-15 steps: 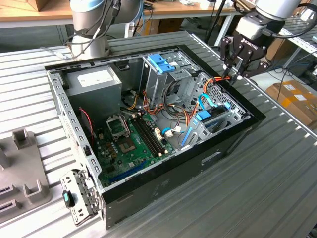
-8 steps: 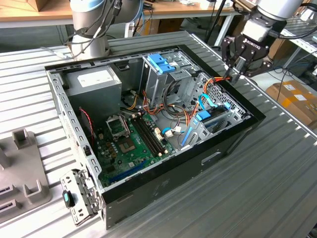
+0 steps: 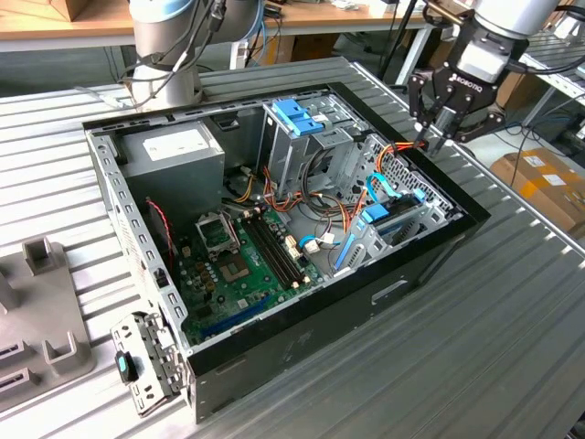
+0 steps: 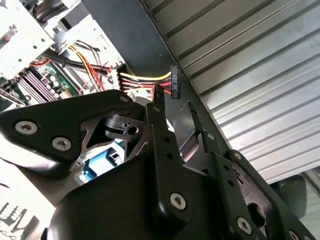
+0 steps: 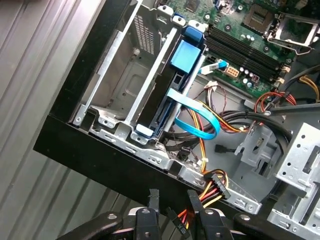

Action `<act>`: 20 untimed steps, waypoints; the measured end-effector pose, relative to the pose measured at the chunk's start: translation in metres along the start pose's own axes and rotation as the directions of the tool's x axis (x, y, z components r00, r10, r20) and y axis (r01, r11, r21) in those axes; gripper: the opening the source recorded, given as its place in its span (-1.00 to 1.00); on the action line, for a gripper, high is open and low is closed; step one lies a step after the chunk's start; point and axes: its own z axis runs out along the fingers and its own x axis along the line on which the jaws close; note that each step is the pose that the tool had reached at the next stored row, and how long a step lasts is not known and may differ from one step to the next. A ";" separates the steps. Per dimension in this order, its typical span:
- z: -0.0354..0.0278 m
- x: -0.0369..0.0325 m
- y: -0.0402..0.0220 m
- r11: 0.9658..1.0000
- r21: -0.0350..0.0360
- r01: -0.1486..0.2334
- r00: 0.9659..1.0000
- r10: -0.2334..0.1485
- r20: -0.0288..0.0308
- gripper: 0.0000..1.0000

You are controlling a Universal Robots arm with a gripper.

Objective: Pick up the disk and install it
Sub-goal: 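Insert the second disk wire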

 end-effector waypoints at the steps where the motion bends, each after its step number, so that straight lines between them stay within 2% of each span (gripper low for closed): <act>1: 0.0000 0.0002 -0.0005 1.000 -0.001 0.006 1.000 -0.006 -0.001 -0.29; 6: 0.0001 0.0011 -0.0051 0.999 -0.003 0.034 0.999 -0.034 -0.004 -0.29; 8: 0.0004 0.0012 -0.0052 0.998 -0.003 0.069 0.998 -0.069 -0.005 -0.29; 10: 0.0006 0.0012 -0.0052 0.995 -0.004 0.102 0.995 -0.102 -0.005 -0.29; 13: 0.0013 0.0011 -0.0052 0.988 -0.005 0.151 0.988 -0.151 -0.007 -0.29; 16: 0.0022 0.0012 -0.0052 0.979 -0.009 0.203 0.979 -0.203 -0.011 -0.29; 18: 0.0022 0.0010 -0.0054 0.975 -0.012 0.220 0.975 -0.221 -0.016 -0.29; 20: 0.0022 0.0003 -0.0057 0.974 -0.013 0.226 0.974 -0.226 -0.017 -0.29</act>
